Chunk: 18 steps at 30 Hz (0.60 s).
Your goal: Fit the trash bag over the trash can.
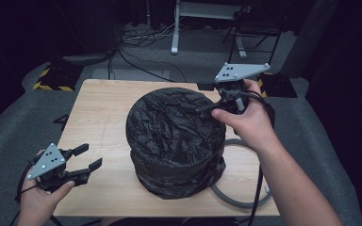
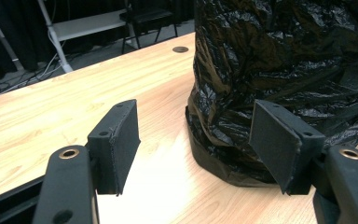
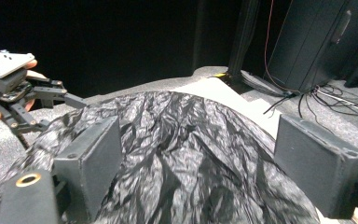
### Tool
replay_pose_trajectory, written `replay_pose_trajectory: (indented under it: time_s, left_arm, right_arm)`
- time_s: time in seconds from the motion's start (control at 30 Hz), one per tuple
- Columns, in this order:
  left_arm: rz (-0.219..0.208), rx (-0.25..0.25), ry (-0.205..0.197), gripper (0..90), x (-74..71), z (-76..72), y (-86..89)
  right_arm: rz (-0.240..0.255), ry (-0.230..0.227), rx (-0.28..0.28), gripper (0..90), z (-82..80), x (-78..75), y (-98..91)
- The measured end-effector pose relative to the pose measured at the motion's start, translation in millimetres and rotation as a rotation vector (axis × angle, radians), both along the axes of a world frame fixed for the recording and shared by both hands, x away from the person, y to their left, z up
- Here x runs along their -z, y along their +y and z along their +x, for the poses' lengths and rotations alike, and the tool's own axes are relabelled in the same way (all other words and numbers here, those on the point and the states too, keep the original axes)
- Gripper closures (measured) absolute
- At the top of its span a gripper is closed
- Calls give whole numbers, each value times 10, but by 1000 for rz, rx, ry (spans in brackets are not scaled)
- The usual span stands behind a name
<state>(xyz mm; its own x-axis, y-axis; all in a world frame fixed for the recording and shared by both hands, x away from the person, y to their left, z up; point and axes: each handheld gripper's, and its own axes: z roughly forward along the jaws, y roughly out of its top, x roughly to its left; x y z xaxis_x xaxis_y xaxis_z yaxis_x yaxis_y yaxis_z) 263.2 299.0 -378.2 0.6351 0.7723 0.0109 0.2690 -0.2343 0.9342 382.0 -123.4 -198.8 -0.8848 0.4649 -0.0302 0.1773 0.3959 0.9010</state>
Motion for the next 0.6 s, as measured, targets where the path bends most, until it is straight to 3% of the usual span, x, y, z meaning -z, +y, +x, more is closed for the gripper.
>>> replay_pose_trajectory:
  time_s: [0.27, 0.6]
  left_arm:
    - [-6, -12, 7, 328, 24, -28, 31]
    - [-7, -11, 14, 328, 56, -13, 52]
  right_arm:
    - [9, 36, 33, 156, 218, 156, 307]
    - [-67, 76, 4, 181, 393, 494, 702]
